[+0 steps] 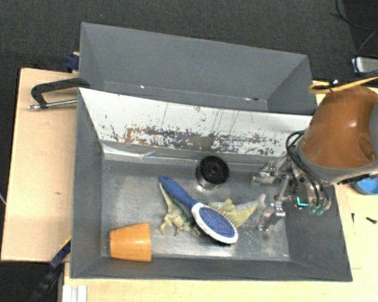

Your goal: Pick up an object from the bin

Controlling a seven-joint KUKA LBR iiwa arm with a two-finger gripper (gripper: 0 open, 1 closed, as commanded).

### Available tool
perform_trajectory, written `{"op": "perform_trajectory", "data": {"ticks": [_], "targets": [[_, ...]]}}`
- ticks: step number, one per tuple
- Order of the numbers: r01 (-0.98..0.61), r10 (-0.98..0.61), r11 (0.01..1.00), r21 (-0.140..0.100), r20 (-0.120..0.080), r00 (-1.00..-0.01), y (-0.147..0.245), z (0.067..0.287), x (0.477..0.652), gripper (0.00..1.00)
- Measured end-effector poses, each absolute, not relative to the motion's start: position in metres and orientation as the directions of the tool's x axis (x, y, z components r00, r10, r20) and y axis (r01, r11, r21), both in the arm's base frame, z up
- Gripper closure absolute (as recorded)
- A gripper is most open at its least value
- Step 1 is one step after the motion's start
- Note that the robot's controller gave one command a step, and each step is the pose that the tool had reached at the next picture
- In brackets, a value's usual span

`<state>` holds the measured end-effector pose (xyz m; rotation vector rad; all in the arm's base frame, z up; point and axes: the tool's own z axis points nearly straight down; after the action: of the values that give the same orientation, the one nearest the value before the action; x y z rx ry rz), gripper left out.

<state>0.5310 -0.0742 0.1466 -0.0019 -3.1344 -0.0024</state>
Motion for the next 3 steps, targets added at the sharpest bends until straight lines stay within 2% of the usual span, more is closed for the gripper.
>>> {"op": "perform_trajectory", "data": {"ticks": [1,2,3], "targets": [[-0.071,-0.071,0.997,0.001,-0.009,-0.997,-0.010,0.070,0.499,0.00],[-0.068,-0.068,0.998,-0.001,-0.016,-0.998,-0.012,0.074,0.501,1.00],[-0.056,-0.056,0.998,-0.005,-0.016,-0.998,-0.086,0.193,0.545,1.00]]}}
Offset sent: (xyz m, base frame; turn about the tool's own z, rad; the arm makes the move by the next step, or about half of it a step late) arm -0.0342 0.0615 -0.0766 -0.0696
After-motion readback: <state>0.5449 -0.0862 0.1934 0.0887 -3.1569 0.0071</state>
